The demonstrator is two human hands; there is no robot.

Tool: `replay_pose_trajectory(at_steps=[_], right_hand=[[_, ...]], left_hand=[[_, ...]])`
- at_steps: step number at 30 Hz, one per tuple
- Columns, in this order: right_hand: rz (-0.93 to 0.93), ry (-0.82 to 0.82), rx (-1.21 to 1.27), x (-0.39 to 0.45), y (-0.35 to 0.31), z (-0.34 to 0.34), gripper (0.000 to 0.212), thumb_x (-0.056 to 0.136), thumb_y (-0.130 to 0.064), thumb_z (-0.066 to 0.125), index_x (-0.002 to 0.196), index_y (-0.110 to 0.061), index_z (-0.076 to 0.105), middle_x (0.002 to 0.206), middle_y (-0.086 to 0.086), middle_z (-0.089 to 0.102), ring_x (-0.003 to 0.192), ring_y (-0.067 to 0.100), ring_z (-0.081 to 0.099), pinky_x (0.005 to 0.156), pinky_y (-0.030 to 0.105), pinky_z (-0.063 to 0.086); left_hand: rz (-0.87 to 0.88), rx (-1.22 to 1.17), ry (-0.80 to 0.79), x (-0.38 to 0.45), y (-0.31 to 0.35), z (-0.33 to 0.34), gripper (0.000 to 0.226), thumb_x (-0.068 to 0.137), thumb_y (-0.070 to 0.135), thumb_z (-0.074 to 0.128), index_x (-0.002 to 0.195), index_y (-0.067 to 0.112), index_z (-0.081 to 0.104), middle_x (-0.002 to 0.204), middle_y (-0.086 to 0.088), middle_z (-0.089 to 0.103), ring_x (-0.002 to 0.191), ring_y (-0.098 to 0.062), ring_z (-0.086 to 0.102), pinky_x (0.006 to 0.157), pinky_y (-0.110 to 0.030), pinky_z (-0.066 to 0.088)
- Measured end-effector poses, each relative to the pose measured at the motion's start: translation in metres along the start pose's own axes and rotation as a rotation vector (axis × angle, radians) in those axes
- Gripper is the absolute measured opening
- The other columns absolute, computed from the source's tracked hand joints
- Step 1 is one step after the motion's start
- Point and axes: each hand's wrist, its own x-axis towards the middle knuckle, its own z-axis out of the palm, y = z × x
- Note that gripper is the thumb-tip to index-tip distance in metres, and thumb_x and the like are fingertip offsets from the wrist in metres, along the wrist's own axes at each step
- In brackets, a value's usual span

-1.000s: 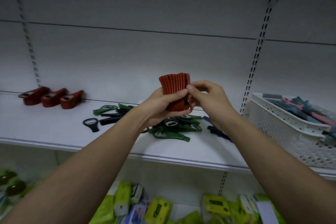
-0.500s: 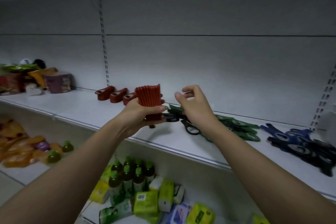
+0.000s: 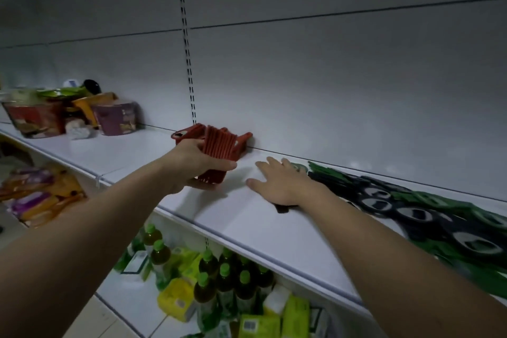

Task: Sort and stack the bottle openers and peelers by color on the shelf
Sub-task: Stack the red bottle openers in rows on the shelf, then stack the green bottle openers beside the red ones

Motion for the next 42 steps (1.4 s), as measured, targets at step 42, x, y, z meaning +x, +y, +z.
replay_pose_trajectory(at_steps=[42], right_hand=[[0.721, 0.403, 0.159, -0.055, 0.107, -0.052, 0.029, 0.090, -0.006, 0.051, 0.117, -0.012, 0.060, 0.121, 0.010, 0.055, 0.100, 0.029, 0.054, 0.084, 0.032, 0.044]], left_hand=[[0.561, 0.615, -0.118, 0.064, 0.013, 0.161, 0.043, 0.098, 0.017, 0.050, 0.141, 0.017, 0.048, 0.144, -0.008, 0.045, 0.131, -0.026, 0.044, 0.108, -0.042, 0.039]])
